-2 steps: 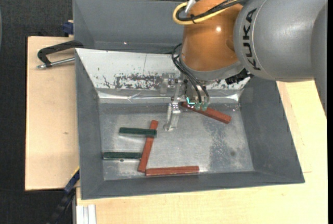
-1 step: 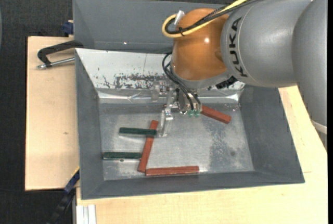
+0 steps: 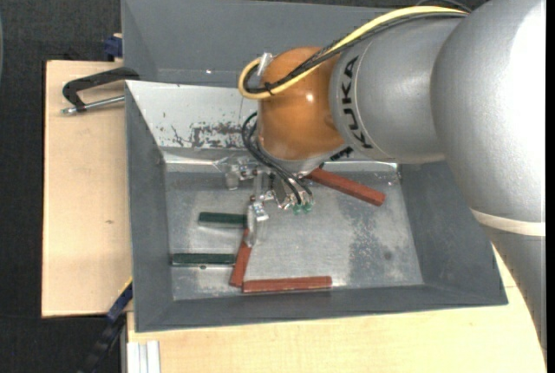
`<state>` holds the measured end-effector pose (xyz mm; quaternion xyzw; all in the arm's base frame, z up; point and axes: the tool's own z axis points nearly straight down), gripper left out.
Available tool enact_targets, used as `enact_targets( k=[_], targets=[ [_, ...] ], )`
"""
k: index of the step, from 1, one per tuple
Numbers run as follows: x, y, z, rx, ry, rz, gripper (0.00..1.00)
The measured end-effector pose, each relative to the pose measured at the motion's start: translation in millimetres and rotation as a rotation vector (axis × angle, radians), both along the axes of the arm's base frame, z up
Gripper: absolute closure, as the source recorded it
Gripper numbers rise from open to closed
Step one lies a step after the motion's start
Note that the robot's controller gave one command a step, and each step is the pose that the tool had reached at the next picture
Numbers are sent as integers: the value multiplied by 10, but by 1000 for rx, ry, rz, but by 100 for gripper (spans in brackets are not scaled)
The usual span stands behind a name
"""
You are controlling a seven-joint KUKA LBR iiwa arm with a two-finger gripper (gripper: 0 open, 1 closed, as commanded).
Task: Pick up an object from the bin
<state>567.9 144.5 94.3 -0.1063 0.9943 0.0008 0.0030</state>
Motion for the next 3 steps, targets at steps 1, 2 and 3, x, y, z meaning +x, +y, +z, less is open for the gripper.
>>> enact_targets(
  k=[1,2,3],
  targets=[
    [-242,100,-211,-1,6,106,100],
    [-241,101,-211,-1,6,106,100],
    [-274,-229,1086,-1,0,142,100]
  ],
)
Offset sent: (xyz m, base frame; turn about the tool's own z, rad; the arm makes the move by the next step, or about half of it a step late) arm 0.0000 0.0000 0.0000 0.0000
